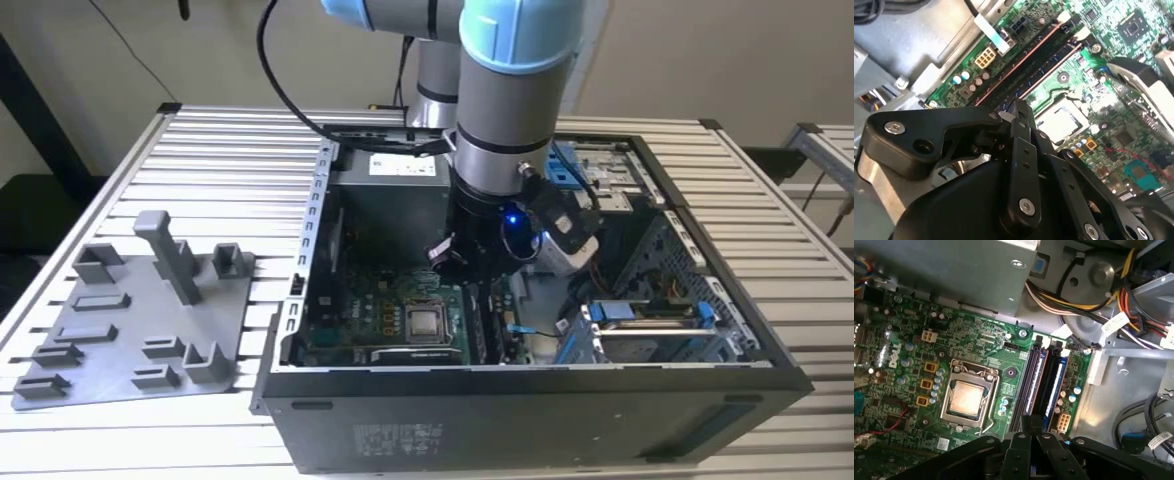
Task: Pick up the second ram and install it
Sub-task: 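Press down the second ram until it locks into place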
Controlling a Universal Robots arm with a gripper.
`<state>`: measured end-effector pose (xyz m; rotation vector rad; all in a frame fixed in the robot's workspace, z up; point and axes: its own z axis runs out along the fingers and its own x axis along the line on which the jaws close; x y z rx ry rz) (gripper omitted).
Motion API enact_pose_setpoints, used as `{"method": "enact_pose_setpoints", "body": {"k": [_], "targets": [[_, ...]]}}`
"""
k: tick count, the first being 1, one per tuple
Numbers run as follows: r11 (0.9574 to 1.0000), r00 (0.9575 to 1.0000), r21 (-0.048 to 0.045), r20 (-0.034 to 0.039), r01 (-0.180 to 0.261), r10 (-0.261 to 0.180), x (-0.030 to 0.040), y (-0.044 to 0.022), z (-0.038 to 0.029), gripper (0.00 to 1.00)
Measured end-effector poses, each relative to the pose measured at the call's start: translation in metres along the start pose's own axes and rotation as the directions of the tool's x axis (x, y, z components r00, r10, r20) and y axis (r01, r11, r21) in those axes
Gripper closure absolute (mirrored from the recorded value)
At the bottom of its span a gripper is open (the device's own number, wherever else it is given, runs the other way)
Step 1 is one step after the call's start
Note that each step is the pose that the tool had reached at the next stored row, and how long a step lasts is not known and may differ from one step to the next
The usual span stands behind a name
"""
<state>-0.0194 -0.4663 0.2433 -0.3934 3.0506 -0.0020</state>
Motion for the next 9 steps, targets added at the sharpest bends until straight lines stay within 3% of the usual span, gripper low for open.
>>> {"method": "enact_pose_setpoints", "body": {"k": [5,9], "targets": [[0.9971,0.9972,-0.0050,0.0012,0.075,-0.075,-0.0009,-0.0002,0.0009,0.89],[0.9890,0.9890,-0.0085,0.0049,0.148,-0.148,-0.0010,-0.0003,0.0018,0.89]]}}
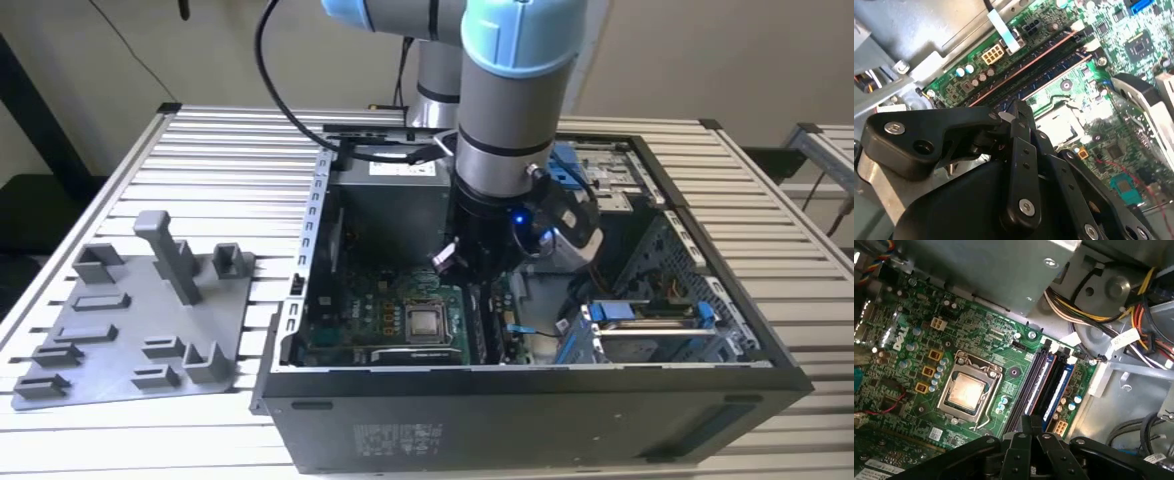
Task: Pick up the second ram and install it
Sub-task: 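Press down the second ram until it locks into place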
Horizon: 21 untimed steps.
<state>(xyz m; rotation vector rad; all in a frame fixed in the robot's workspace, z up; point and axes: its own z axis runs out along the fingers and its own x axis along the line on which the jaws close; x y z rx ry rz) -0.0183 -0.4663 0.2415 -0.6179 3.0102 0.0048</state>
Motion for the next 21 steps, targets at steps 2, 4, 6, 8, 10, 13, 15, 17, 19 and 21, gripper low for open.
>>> {"method": "enact_pose_setpoints", "body": {"k": [2,4,6,8,10,13,15,17,19,21], "targets": [[0.9994,0.9994,-0.0018,0.0021,0.036,-0.036,0.0000,0.0000,0.0004,0.89],[0.9973,0.9973,-0.0035,0.0043,0.073,-0.073,0.0001,0.0000,0.0009,0.89],[0.9940,0.9940,-0.0054,0.0057,0.109,-0.109,0.0002,0.0000,0.0012,0.89],[0.9895,0.9895,-0.0077,0.0067,0.144,-0.144,0.0002,0.0001,0.0017,0.89],[0.9836,0.9837,-0.0099,0.0077,0.180,-0.180,0.0002,0.0001,0.0022,0.89],[0.9719,0.9720,-0.0134,0.0090,0.235,-0.235,0.0002,0.0001,0.0028,0.89],[0.9632,0.9633,-0.0156,0.0101,0.268,-0.268,0.0002,0.0001,0.0033,0.89],[0.9527,0.9528,-0.0178,0.0111,0.303,-0.303,0.0003,0.0001,0.0038,0.89],[0.9406,0.9408,-0.0202,0.0123,0.339,-0.339,0.0003,0.0001,0.0043,0.89],[0.9277,0.9280,-0.0222,0.0135,0.373,-0.372,0.0003,0.0001,0.0047,0.89]]}}
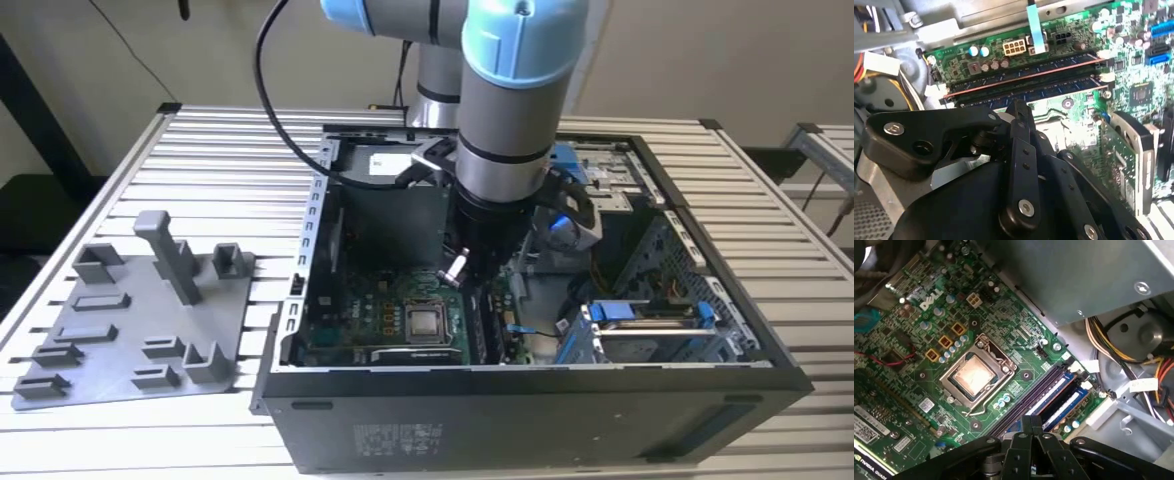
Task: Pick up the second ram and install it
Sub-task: 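Press down the second ram until it locks into place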
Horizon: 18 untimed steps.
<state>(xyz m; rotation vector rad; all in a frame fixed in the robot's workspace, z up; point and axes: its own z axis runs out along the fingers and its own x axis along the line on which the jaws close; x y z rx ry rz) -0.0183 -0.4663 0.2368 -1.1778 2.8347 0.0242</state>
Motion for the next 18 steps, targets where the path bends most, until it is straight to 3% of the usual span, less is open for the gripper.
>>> {"method": "enact_pose_setpoints", "body": {"k": [5,10,15,18], "targets": [[0.9959,0.9959,-0.0065,0.0015,0.090,-0.090,0.0001,0.0000,0.0008,0.89],[0.9836,0.9837,-0.0129,0.0036,0.180,-0.180,0.0001,0.0000,0.0017,0.89],[0.9611,0.9613,-0.0195,0.0064,0.276,-0.276,0.0002,0.0000,0.0026,0.89],[0.9443,0.9445,-0.0231,0.0084,0.328,-0.328,0.0002,0.0001,0.0029,0.89]]}}
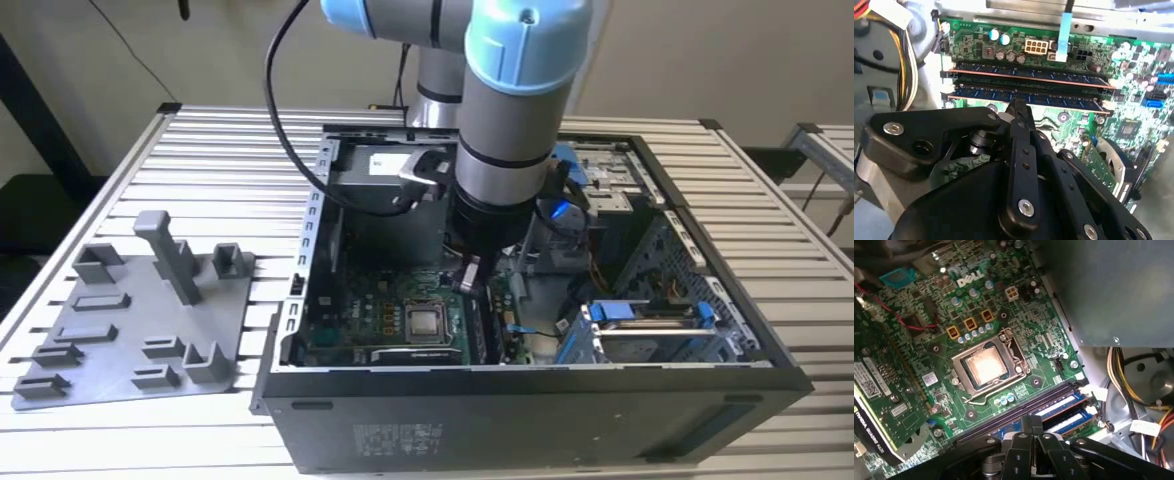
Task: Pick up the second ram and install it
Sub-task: 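Press down the second ram until it locks into place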
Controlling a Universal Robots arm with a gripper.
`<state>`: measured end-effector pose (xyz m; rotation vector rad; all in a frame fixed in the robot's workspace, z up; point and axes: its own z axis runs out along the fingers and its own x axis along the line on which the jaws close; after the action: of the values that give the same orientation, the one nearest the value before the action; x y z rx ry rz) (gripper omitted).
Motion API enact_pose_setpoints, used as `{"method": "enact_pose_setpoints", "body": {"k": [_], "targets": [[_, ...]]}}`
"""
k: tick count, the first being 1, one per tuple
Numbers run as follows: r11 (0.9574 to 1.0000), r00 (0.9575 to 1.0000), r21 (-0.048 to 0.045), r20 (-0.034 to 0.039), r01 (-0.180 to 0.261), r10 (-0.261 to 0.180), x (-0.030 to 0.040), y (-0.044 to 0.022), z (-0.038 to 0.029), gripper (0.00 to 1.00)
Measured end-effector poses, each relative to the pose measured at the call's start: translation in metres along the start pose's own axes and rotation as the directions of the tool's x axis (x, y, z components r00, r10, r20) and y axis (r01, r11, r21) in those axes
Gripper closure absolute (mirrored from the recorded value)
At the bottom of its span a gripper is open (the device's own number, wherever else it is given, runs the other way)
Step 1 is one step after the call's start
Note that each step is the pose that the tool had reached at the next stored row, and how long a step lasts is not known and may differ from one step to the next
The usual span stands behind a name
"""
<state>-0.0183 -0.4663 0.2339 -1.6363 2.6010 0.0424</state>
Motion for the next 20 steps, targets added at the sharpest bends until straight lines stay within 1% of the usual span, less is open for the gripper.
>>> {"method": "enact_pose_setpoints", "body": {"k": [3,6,9,12,13,15,16,17,20], "targets": [[0.9985,0.9985,-0.0034,0.0010,0.054,-0.054,0.0000,0.0000,0.0005,0.89],[0.9941,0.9941,-0.0051,0.0027,0.108,-0.108,0.0001,0.0000,0.0009,0.89],[0.9869,0.9868,-0.0008,0.0066,0.162,-0.162,0.0001,0.0000,0.0011,0.89],[0.9778,0.9777,0.0041,0.0100,0.210,-0.210,0.0001,-0.0001,0.0011,0.89],[0.9743,0.9742,0.0046,0.0110,0.225,-0.225,0.0001,0.0000,0.0012,0.89],[0.9655,0.9654,0.0036,0.0124,0.260,-0.261,0.0001,0.0001,0.0012,0.89],[0.9618,0.9617,0.0033,0.0128,0.274,-0.274,0.0001,0.0000,0.0012,0.89],[0.9597,0.9596,0.0032,0.0129,0.281,-0.281,0.0002,0.0000,0.0012,0.89],[0.9596,0.9595,0.0032,0.0122,0.281,-0.282,0.0002,0.0000,0.0012,0.89]]}}
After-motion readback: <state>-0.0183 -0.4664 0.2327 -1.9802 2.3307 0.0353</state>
